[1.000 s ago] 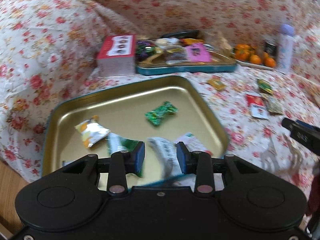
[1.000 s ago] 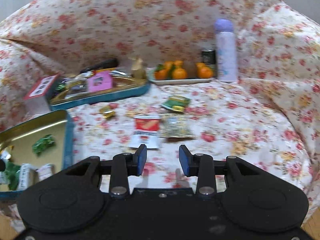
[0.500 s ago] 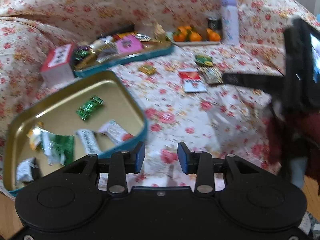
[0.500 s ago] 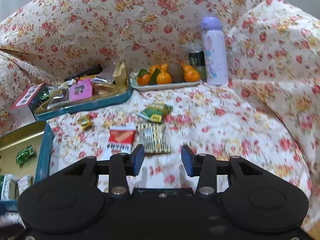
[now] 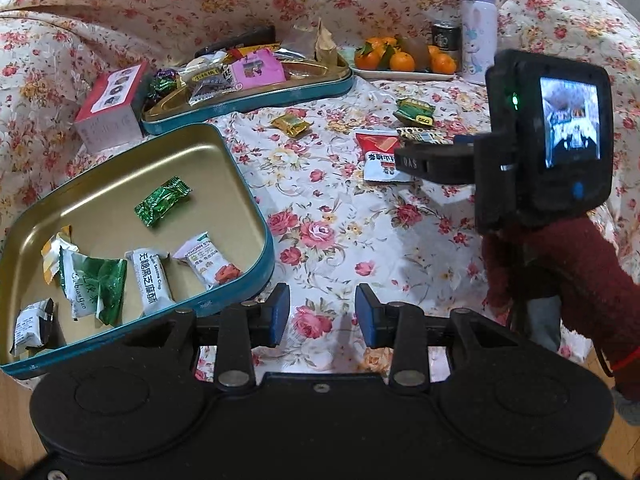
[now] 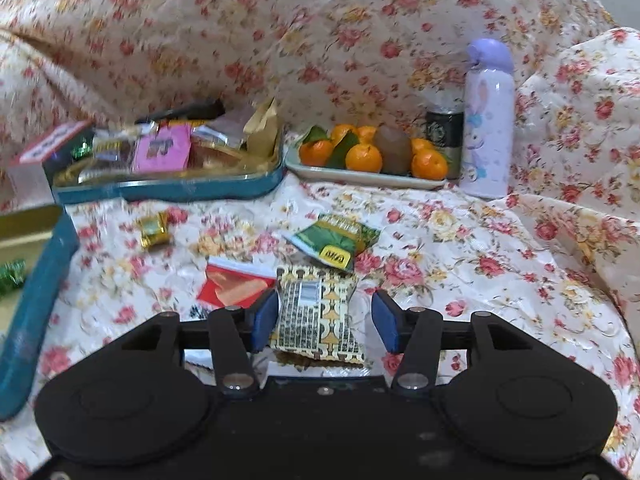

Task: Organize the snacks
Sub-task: 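Grasp the beige patterned snack packet with the right tool while the left tool approaches the gold candy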

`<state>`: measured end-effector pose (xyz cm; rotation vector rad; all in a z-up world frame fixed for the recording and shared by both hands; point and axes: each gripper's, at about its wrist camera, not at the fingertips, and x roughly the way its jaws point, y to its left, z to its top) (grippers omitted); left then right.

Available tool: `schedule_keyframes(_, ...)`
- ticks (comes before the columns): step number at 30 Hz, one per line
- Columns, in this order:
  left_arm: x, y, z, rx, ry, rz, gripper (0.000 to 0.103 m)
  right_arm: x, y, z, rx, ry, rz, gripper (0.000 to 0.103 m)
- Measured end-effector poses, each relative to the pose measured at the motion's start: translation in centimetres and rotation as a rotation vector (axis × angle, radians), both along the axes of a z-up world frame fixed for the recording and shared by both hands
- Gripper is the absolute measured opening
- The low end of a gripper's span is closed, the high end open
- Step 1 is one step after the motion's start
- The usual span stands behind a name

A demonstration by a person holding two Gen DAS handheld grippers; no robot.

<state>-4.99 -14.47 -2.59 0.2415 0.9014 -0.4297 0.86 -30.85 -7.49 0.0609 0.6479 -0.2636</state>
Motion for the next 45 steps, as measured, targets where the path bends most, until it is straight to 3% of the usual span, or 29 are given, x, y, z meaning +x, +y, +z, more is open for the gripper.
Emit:
schedule_keyframes(5, 1.0, -1.0, 0.0, 0.009, 0.012, 0.008, 0.046, 0.0, -1.5, -0.2, 0.036, 0.004, -0.003, 0.05)
schedule_keyframes(14, 4.1, -2.9, 0.6, -0.003, 0.029, 0.032, 0.046, -0.1, -3.7, -0.2, -0.026, 0.025, 0.001, 0.049)
schedule_keyframes(21, 7.1, -3.8, 0.7, -0.018, 0.079, 0.077, 0.046, 0.1, -4.8, -0.5, 0.049, -0.006, 0.057, 0.054)
schedule_keyframes(24, 8.3, -4.3, 0.6, -0.017, 0.09, 0.093, 0.046, -0.2, -5.5, -0.6, 0.11, -0.03, 0.044, 0.052)
schedule_keyframes(28, 10.1, -4.7, 0.4, -0.015, 0.1, 0.132, 0.046, -0.4, -5.5, -0.7, 0.104, -0.039, 0.012, 0.044)
schedule_keyframes(34, 13.6, -5.1, 0.2, -0.048, 0.137, 0.202, 0.046, -0.4, -5.6, -0.6, 0.113, -0.046, 0.007, 0.042)
schedule_keyframes(45, 18.9, -6.1, 0.5, -0.049, 0.126, 0.306, 0.046, -0.6, -5.8, -0.6, 0.137, -0.056, -0.002, 0.041)
